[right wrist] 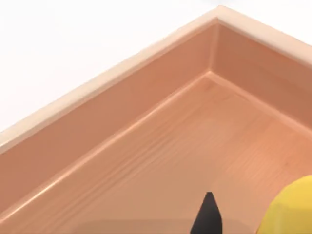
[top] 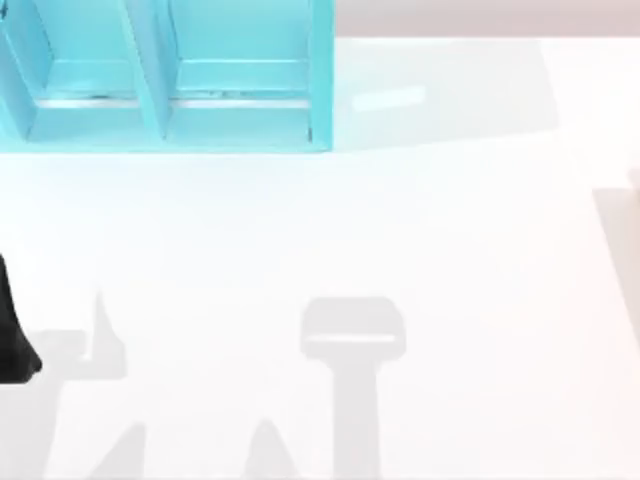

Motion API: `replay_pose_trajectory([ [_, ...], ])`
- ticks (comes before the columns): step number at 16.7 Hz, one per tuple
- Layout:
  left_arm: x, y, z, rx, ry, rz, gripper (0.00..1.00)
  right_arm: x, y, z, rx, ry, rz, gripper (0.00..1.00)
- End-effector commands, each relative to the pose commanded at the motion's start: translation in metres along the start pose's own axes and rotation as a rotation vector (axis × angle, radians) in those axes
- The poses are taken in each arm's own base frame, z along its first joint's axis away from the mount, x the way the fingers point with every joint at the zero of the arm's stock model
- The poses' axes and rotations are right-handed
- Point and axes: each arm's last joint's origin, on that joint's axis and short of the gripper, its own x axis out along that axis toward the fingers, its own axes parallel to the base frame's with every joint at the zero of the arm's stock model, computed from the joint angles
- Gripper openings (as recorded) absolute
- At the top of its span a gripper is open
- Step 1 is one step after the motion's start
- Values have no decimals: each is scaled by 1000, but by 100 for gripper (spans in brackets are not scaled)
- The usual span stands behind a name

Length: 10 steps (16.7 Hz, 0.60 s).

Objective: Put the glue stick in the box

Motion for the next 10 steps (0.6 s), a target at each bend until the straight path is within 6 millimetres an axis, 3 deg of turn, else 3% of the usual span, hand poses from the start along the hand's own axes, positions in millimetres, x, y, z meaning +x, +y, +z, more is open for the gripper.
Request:
replay_pose_trajectory([
  [6,0,0,0,0,0,0,100,1,0,0,3,0,3,0],
  [10,0,0,0,0,0,0,100,21,1,-1,8,1,20,0],
])
